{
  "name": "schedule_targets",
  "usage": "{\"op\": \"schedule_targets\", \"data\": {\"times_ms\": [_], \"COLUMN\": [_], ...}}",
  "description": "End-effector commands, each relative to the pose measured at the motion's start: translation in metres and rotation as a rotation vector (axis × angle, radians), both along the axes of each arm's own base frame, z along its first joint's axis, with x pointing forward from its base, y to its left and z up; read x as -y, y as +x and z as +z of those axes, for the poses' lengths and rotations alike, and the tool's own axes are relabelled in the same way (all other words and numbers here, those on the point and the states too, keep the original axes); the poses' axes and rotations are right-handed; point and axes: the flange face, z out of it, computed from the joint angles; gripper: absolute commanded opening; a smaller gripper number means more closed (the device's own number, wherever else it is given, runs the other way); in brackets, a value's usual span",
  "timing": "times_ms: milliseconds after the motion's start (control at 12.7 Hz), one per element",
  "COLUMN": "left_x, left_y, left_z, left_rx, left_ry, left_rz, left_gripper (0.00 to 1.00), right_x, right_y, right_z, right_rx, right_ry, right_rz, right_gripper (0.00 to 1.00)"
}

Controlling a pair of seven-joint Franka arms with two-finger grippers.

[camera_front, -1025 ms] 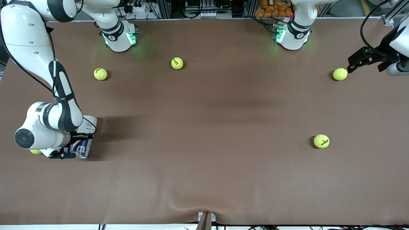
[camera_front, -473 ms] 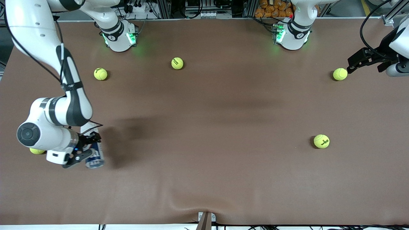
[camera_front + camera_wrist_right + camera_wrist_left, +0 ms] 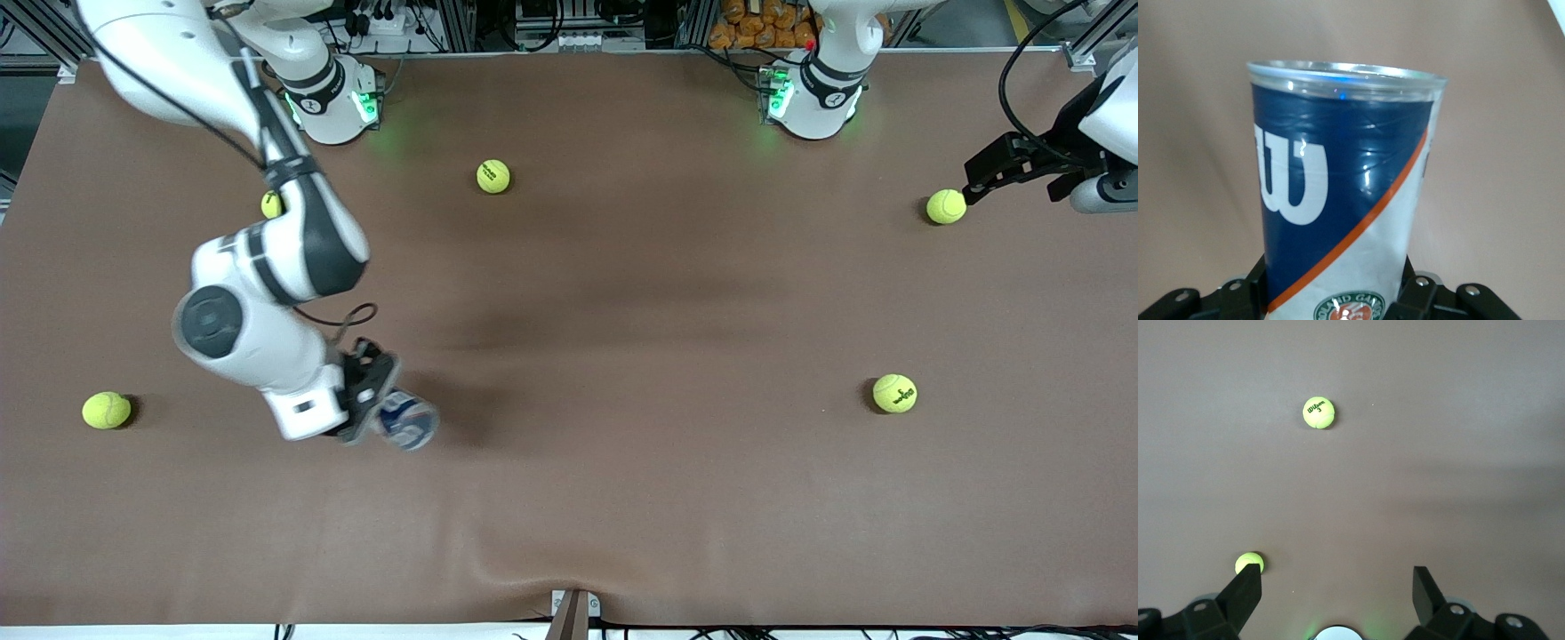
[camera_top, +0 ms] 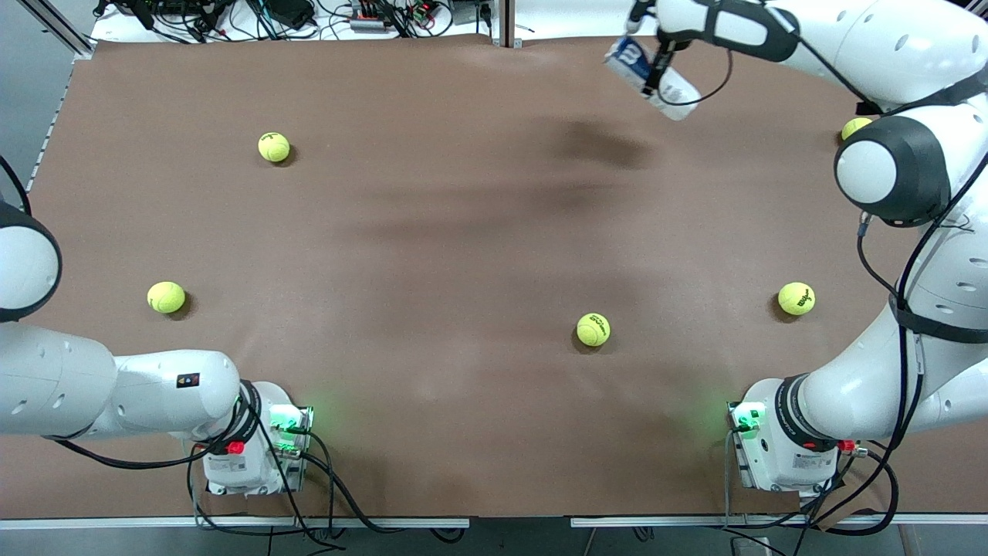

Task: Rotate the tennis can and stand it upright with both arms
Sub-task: 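Lift the can with the right gripper and carry it to mid-table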

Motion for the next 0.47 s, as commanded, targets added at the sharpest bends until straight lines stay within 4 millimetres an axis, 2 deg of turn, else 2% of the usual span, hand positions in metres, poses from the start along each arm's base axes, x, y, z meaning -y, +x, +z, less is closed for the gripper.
{"op": "schedule_targets", "data": {"times_ms": [0, 158, 237, 394], "left_x": [0.002, 0.002, 0.001, 0.0], "left_y": [-0.001, -0.001, -0.001, -0.001], "left_z": [0.008, 0.008, 0.008, 0.007], "left_rx": [0.012, 0.012, 0.011, 0.008], "left_ry": [-0.018, -0.017, -0.017, -0.017], "left_rz": [-0.004, -0.002, -0.001, -0.001], "left_gripper": [1.0, 1.0, 1.0, 1.0], "right_x": [-0.078, -0.16, -0.188, -0.219], "right_y": [-0.024, -0.059, -0.076, -0.096], "right_z": [0.004, -0.014, -0.035, -0.064], "right_rx": [0.085, 0.193, 0.198, 0.241], "right_ry": [-0.038, -0.103, -0.135, -0.194], "right_rz": [0.193, 0.365, 0.391, 0.357], "right_gripper": [0.7, 0.7, 0.7, 0.7]}}
